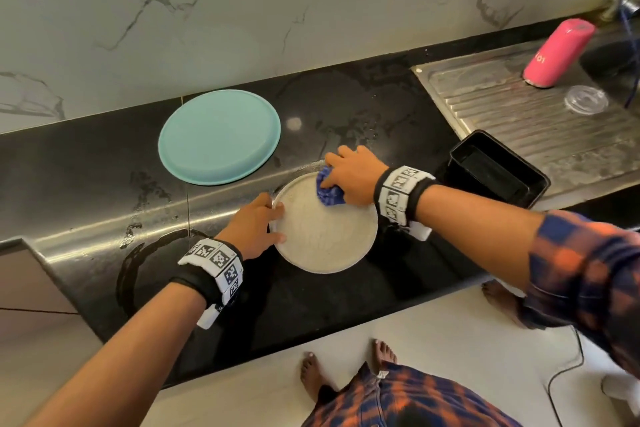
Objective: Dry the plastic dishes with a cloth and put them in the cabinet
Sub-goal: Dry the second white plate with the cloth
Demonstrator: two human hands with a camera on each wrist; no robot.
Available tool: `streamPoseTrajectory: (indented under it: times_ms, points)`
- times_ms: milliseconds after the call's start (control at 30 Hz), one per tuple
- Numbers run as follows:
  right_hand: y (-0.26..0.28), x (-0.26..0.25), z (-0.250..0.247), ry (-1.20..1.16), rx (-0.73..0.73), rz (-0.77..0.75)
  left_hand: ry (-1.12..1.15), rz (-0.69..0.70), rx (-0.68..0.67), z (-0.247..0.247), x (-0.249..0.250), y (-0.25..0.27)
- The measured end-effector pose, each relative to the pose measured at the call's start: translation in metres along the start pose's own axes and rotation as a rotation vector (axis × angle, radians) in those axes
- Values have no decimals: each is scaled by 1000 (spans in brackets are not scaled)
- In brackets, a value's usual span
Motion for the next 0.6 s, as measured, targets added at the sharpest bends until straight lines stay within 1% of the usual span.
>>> streamPoseTrajectory:
  times_ms: [133, 233, 367, 433, 500, 600]
  points:
    - [-29, -27, -10, -36, 58, -29, -30, -21, -12, -3, 3, -2]
    - [-32, -26, -10, -46, 42, 24, -46, -50, -10, -1, 5, -1]
    - [-4, -2, -1, -227, -60, 208, -66, -89, 8, 0, 7, 2]
    - [18, -2, 6, -267, -79, 245, -74, -108, 11, 1, 9, 3]
    - [42, -14, 14, -276, -92, 239, -82, -117, 11, 1, 10, 2]
    - [63, -46, 17, -284, -85, 135, -97, -113, 0, 0, 11, 0]
Point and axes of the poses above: each hand's wrist, its own y-axis away from the middle knuckle, its own z-axis out of the palm, x = y × z, the point moved 3 cm from there along -y, towards the middle knuckle, and after that the axes turned 10 degrees about y, right-handed, at the moved point
